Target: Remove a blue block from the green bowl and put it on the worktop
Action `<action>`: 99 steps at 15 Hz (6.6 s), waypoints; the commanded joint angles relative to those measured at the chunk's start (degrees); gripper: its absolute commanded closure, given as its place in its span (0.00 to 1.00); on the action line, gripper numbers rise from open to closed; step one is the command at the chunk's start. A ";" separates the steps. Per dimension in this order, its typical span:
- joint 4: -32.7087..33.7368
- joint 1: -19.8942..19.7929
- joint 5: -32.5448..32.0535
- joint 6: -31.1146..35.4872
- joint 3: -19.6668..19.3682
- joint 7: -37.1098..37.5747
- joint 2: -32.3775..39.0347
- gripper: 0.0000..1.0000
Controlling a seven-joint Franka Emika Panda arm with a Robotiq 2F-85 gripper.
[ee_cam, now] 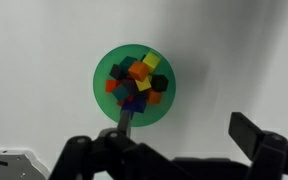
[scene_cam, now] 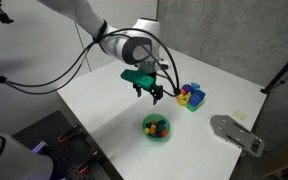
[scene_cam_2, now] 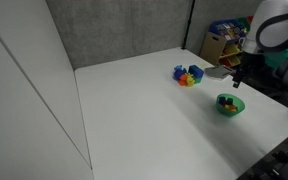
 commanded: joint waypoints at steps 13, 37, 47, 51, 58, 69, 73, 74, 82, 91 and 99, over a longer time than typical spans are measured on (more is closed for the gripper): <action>5.11 -1.43 -0.58 5.92 -3.76 12.72 12.81 0.00; 12.37 -6.45 13.56 20.51 -1.45 12.78 29.21 0.26; 12.61 -7.11 13.11 17.51 -1.34 11.77 27.16 0.94; 10.17 -4.94 11.54 14.40 -2.43 12.34 23.03 0.90; 5.49 -1.14 11.76 13.60 -0.22 12.81 14.92 0.90; -2.14 5.58 12.69 27.54 5.88 15.33 18.65 0.90; -2.68 8.13 12.15 32.43 4.99 16.93 23.19 0.90; -2.61 8.41 12.23 33.14 4.93 16.98 24.07 0.90; -3.10 8.35 11.93 31.94 4.36 15.91 23.61 0.14; -4.42 6.95 9.35 15.86 0.99 15.36 9.25 0.00; -4.53 1.60 3.65 -0.70 -0.32 7.44 -6.26 0.00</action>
